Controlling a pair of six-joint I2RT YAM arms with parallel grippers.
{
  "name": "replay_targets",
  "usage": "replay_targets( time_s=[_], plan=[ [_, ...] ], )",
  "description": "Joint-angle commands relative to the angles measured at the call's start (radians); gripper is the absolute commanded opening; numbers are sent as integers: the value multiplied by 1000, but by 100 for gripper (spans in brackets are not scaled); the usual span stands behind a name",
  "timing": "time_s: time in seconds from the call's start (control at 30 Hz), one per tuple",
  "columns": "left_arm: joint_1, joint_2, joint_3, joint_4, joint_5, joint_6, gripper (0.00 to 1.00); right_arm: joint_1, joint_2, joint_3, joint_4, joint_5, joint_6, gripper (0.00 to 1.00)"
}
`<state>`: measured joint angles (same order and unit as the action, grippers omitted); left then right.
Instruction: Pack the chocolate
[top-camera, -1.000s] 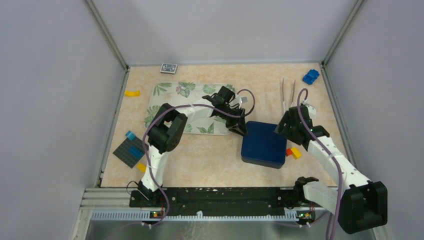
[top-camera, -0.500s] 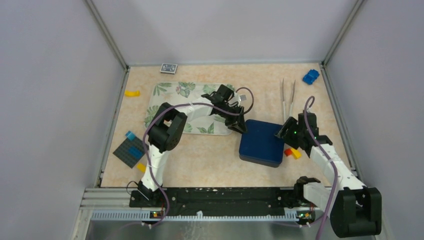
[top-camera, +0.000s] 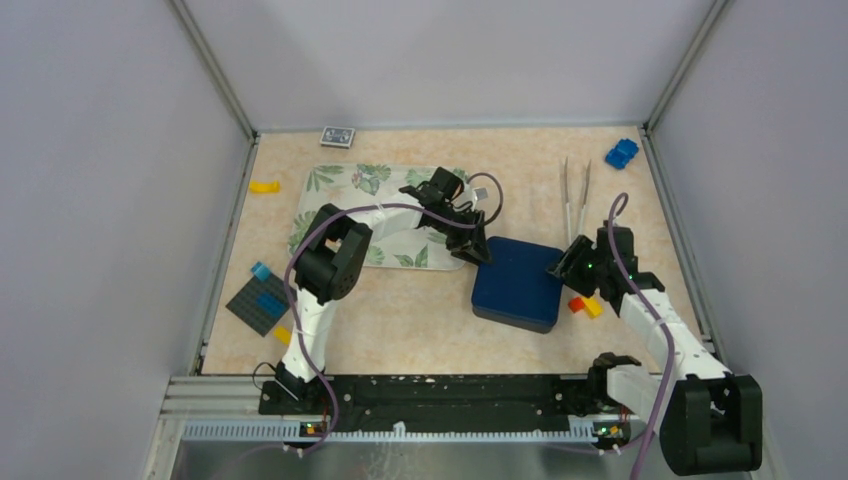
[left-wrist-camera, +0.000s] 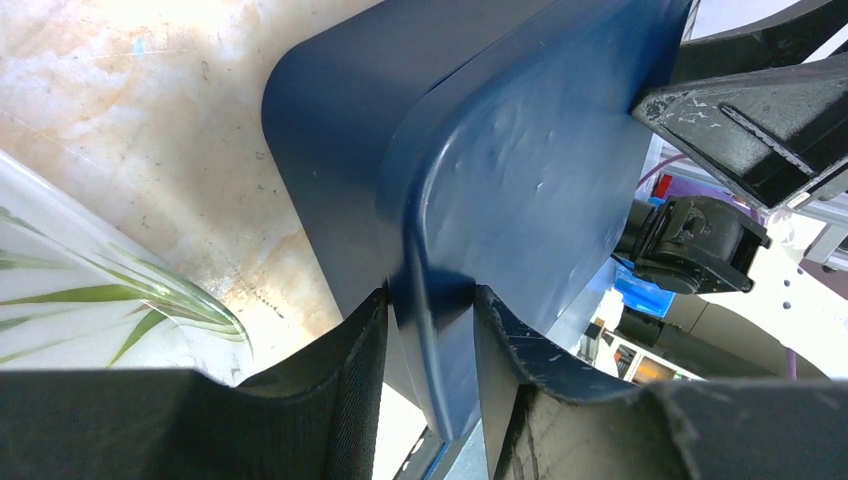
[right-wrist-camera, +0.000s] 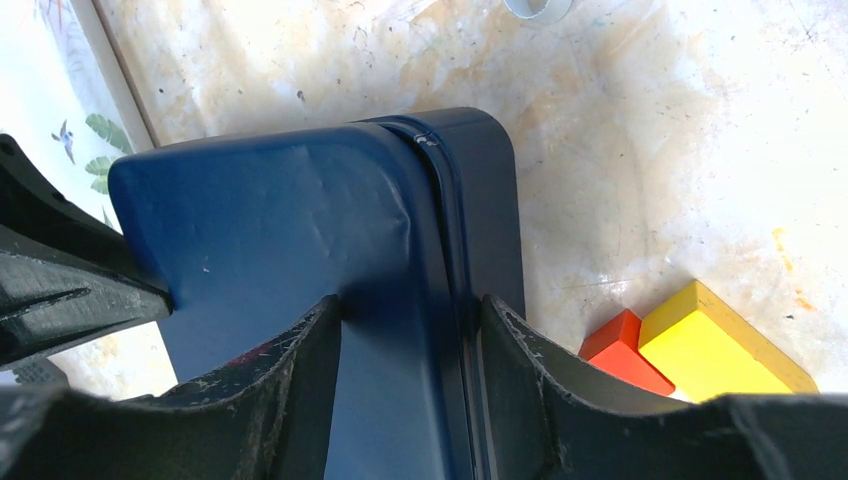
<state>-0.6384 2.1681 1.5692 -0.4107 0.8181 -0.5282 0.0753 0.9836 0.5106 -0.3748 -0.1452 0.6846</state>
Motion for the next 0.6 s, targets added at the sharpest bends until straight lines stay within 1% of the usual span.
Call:
replay_targets(
  time_s=[0.0, 0.13, 0.2, 0.27, 0.47, 0.57],
  plan=[
    [-23, -73, -11, 49, 33, -5, 43, 14, -9, -1, -19, -64, 10, 46],
    [-25, -73, -26, 78, 71, -24, 43, 14, -48, -1, -52, 18, 12, 53],
    [-25, -67, -25, 81, 78, -32, 42, 14, -49, 6, -59, 34, 3, 56],
    [-27, -72, -26, 91, 79, -40, 42, 14, -37, 10, -65, 35, -3, 57],
    [-30, -102, -23, 114, 57, -63, 40, 14, -59, 0, -76, 65, 8, 53],
    [-30, -108, -20, 126, 65, -73, 38, 14, -73, 5, -85, 74, 12, 48]
  ],
)
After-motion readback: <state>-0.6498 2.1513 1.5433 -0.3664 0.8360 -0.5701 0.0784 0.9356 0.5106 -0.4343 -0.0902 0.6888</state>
